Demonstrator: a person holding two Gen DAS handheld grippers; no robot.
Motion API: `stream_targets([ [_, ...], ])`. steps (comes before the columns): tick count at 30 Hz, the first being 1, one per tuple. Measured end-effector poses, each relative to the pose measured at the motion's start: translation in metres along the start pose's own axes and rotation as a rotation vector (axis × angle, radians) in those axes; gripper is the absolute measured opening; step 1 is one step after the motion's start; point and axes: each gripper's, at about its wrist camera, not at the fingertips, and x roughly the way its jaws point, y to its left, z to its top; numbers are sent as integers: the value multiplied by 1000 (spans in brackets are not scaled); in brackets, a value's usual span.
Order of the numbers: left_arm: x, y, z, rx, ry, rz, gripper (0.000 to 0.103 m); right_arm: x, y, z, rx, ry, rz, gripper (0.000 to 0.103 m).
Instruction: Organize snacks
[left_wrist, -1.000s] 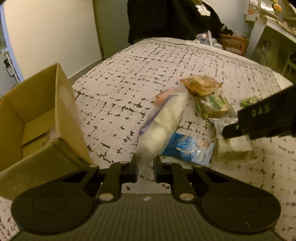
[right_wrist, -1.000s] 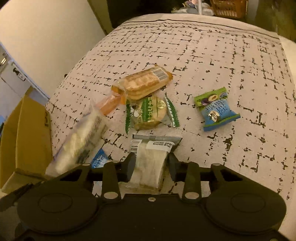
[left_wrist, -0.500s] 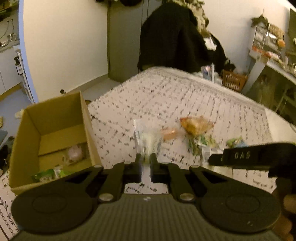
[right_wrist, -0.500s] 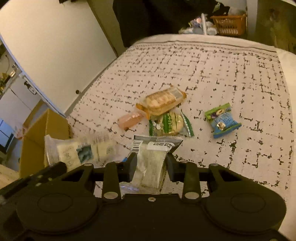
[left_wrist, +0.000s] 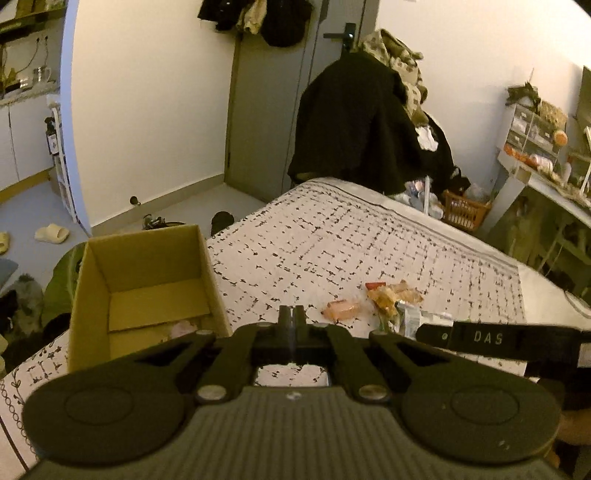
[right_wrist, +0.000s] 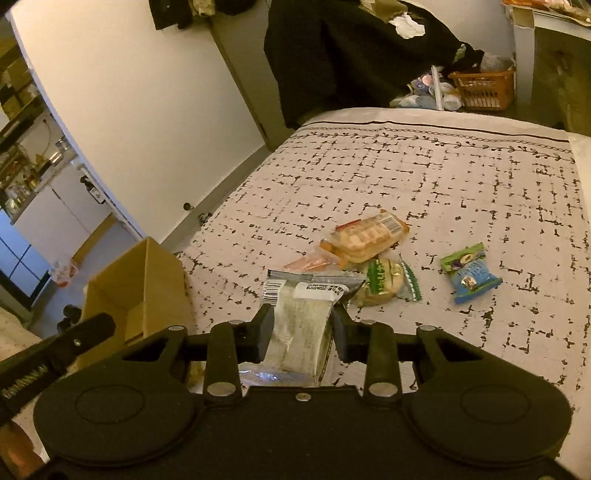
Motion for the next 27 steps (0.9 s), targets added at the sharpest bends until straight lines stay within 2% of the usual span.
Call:
stream_targets([
  [6,-7,8,2,-22,-10,-61,0,-6,3,1,4,-12,19,33],
  [8,-1,5,0,-3,46,-97,0,-5,2,1,9,-4,19,33],
  [11,3,8,-10,-22,85,-81,4,-4,0,1,14,-1,13,33],
  [14,12,13,-23,-71,160,-55,15,-3,-1,2,17,0,9,33],
  [15,13,16,-28,-85,174,-42,29,-4,-1,2,18,1,12,33],
  [16,14,18,-33,-105,177,-29,49,-4,-1,2,18,1,12,33],
  [18,13,23,-44,-162,163,1,71,-7,1,1,10,-1,18,33],
  [19,14,25,-49,-185,164,11,75,-8,1,1,7,-3,23,33],
  [22,20,28,-60,-230,196,24,75,-11,6,1,-7,-12,36,33],
  [27,26,31,-70,-249,218,65,75,-17,15,3,-32,-26,55,33],
])
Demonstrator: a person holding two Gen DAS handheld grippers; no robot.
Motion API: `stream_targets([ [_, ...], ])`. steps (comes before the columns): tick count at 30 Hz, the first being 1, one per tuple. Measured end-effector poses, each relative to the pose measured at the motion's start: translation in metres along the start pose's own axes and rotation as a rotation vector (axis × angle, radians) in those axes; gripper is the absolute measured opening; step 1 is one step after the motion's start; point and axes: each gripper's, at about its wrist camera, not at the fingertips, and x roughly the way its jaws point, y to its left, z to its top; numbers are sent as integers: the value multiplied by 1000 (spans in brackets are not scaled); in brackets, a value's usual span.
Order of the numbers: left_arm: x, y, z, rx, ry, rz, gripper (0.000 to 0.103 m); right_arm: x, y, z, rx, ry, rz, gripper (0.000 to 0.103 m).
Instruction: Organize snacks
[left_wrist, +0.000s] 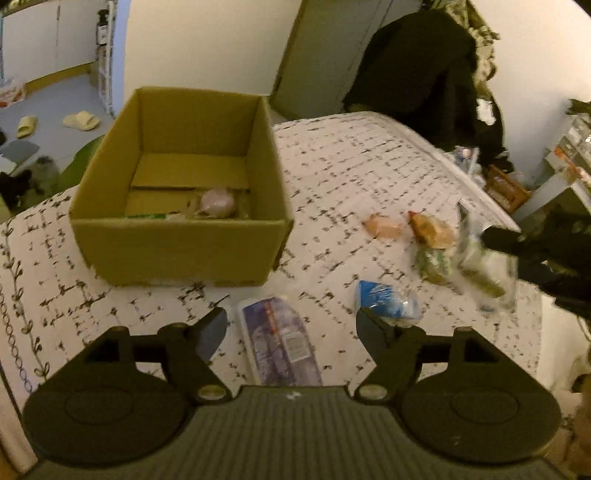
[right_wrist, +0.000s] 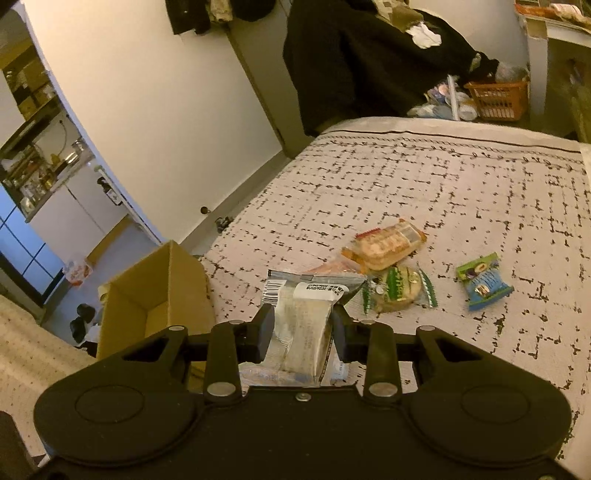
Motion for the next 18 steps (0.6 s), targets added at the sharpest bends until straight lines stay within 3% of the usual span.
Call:
stream_targets([
  [9,29,11,-18,-118,102,16,74,-7,24,1,-64,-33,52,33],
  [14,41,11,-28,-153,150,46,68,-5,31,0,-84,-30,69,33],
  [17,45,11,-31,-154,163,58,58,-2,36,-2,-91,-29,76,33],
  [18,46,9,-31,-142,168,56,47,-2,38,-3,-93,-28,80,33],
])
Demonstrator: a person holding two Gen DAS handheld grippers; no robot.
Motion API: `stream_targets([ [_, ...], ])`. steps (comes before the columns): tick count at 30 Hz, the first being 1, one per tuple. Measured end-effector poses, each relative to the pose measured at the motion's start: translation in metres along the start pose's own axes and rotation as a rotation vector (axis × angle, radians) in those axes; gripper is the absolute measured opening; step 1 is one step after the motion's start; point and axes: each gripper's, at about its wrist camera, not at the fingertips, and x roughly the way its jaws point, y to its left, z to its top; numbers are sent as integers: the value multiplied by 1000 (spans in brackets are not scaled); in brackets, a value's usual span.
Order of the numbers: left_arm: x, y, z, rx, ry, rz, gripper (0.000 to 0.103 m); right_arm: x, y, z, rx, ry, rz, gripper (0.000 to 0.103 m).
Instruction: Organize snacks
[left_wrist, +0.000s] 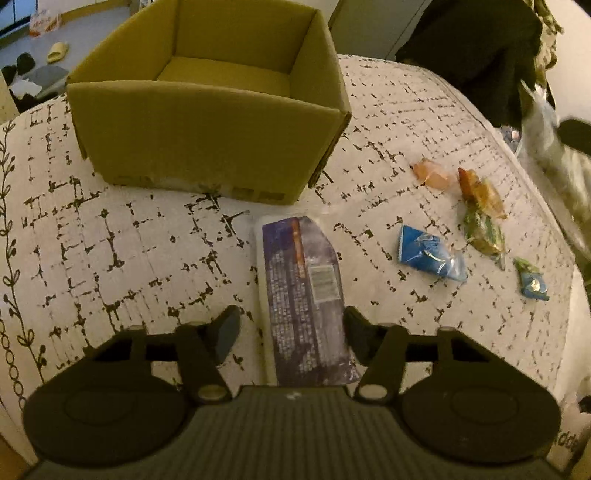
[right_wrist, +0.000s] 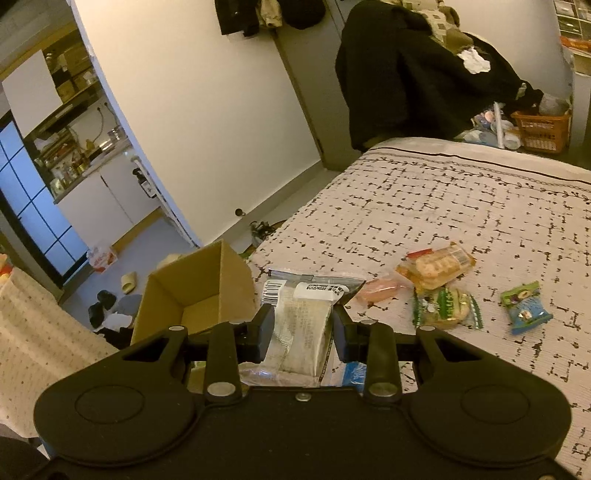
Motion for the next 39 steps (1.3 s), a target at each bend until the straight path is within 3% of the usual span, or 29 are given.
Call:
stream_targets([
  [1,2,-2,0,18,11,-4,39,1,2,-1,-6,1,4,33],
  [4,1,0,3,25,23,-9,35,4,11,-3,-30,1,9,33],
  [18,-55,30,7,42,-43,-32,34,7,41,-4,-92,-53,29,33],
  [31,-123,39,32,59,-233,-75,34,18,64,9,-74,-70,84,33],
  [39,-151,57,68,40,-352,-59,34,37,85,17,-67,-79,137,33],
])
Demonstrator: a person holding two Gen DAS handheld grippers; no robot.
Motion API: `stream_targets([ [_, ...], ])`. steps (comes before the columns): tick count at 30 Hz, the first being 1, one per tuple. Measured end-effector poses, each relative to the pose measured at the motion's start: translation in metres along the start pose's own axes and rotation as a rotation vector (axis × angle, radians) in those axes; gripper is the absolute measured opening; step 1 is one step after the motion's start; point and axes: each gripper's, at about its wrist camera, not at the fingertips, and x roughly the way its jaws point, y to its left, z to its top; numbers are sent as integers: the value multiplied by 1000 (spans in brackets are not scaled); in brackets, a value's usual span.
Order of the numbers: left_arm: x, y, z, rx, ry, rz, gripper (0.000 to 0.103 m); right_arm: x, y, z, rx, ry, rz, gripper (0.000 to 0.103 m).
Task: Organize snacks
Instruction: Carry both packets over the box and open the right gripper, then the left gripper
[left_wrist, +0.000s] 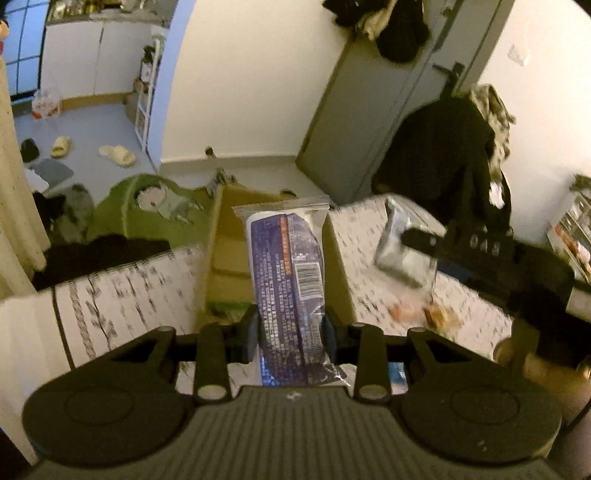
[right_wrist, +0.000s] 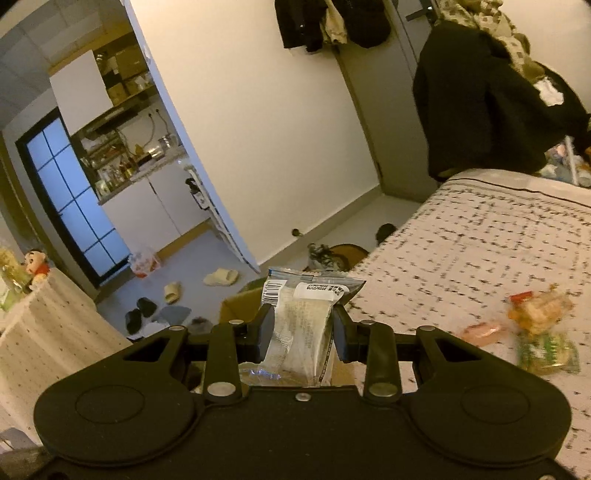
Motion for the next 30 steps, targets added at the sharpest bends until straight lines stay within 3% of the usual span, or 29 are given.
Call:
stream_targets([
  [9,7,26,31,-32,-52,37,34,26,7,-2,14,24,29,33],
  [22,36,39,43,-50,-33,51,34,49,11,-18,-3,94,34,34],
  [30,55,32,43,-52,-8,55,34,42,11,-18,9,88,44,45],
])
